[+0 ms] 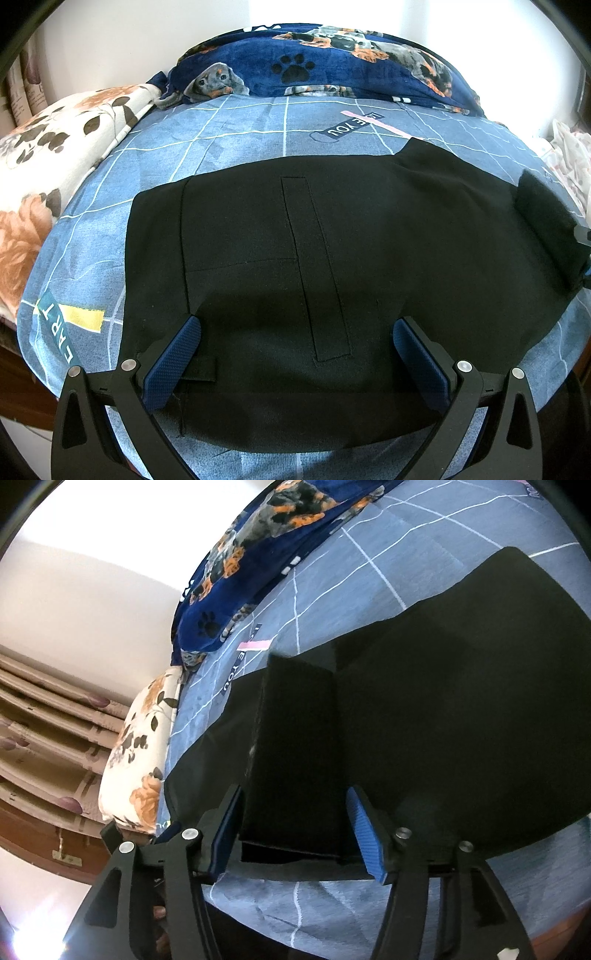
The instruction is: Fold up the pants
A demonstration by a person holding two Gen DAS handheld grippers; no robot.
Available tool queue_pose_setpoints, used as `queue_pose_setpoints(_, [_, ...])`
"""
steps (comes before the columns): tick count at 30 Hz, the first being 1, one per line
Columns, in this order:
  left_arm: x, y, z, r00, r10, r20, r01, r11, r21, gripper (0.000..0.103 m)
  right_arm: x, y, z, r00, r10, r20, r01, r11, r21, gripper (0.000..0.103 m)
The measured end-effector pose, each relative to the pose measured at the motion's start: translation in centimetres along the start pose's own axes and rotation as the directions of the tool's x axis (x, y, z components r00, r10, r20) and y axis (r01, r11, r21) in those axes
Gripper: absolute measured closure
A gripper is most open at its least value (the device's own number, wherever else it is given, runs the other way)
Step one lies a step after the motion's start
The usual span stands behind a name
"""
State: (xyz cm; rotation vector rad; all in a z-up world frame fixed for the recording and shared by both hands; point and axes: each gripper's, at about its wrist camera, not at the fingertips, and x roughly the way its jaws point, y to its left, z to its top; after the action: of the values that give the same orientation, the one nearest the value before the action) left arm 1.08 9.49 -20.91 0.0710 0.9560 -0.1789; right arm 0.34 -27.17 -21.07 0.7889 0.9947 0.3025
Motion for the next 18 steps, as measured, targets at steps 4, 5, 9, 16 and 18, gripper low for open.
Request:
queue_pose_setpoints(4, [0.01, 0.00, -0.01, 1.000, 0.000, 0.000, 0.000, 1.000, 0.000, 0.000, 0.33, -0.13, -0.08, 1.000, 0.021, -0.019, -0.021, 1.000, 0.015, 0.046])
queue_pose_setpoints(5, [-0.03, -0.02, -0.01, 1.000, 0.000, 0.000, 0.000, 1.000, 0.001, 0.000, 0.42, -0.19, -0.12, 1.000, 0.023, -0.021, -0.023, 1.000, 0.020, 0.046])
queue_pose_setpoints(9, [-0.01, 0.00, -0.03, 1.000, 0.000, 0.000, 0.000, 1.000, 0.000, 0.000, 0.45, -0.44, -0.20, 0.999, 0.037, -0.025, -0.037, 0.999, 0.033, 0.046])
queue_pose_setpoints(16, [-0.04, 0.00, -0.05, 1.000, 0.000, 0.001, 0.000, 1.000, 0.000, 0.000, 0.66, -0.55, -0.36, 0.999, 0.031, -0.037, -0.031, 0.999, 0.023, 0.046])
queue_pose_setpoints(18, [-0.03, 0.00, -0.05, 1.000, 0.001, 0.001, -0.001, 1.000, 0.001, 0.000, 0.84, -0.67, -0.48, 0.999, 0.026, -0.045, -0.025, 0.999, 0.021, 0.047])
